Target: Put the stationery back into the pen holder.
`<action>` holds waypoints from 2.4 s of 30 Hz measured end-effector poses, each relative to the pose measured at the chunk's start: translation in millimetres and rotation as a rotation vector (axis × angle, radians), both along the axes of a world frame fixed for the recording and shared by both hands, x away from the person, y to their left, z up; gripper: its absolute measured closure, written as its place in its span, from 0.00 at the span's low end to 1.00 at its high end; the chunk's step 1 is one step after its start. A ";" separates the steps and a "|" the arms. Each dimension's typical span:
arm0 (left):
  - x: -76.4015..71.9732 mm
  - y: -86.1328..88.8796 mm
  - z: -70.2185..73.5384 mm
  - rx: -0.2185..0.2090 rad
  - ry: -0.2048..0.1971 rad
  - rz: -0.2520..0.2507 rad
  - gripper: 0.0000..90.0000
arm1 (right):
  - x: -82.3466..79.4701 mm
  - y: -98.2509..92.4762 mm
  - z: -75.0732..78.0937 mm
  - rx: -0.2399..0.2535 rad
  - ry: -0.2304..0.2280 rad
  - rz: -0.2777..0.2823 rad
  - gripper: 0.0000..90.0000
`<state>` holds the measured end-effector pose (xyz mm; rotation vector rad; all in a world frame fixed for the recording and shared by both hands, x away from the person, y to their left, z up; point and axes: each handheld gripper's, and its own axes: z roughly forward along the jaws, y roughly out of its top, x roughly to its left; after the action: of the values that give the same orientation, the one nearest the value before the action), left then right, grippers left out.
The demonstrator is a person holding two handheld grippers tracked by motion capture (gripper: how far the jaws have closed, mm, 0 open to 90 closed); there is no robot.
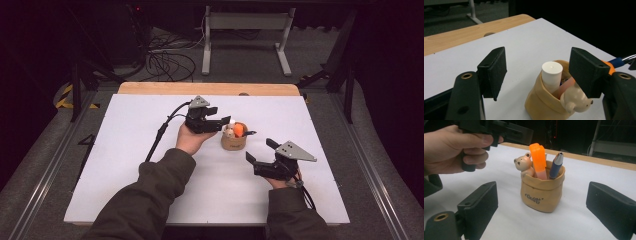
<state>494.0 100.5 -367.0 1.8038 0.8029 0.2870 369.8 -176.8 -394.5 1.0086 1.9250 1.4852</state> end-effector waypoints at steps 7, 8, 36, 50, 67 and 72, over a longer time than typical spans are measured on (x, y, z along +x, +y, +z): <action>-6.5 9.4 1.3 0.013 0.000 0.001 0.28 | -0.3 -1.8 0.1 0.001 -0.009 -0.009 0.12; -7.2 11.0 2.0 0.020 -0.010 0.001 0.27 | -0.4 -2.0 0.0 0.001 -0.010 -0.011 0.12; -47.6 47.6 13.3 0.024 -0.063 -0.011 0.17 | -0.7 -9.0 0.1 0.014 -0.026 -0.051 0.11; -63.3 71.7 13.2 0.005 -0.069 0.011 0.16 | 0.6 -12.3 -1.0 0.010 -0.018 -0.068 0.11; -82.6 97.7 19.2 0.011 -0.110 0.028 0.14 | 0.3 -17.0 -0.9 0.022 -0.022 -0.090 0.10; -89.8 104.4 20.8 0.008 -0.122 0.026 0.14 | 0.9 -18.1 -1.8 0.024 -0.020 -0.095 0.10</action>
<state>404.2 204.9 -346.2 1.7667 0.7407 0.4137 370.7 -194.9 -396.3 1.0769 1.8238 1.4621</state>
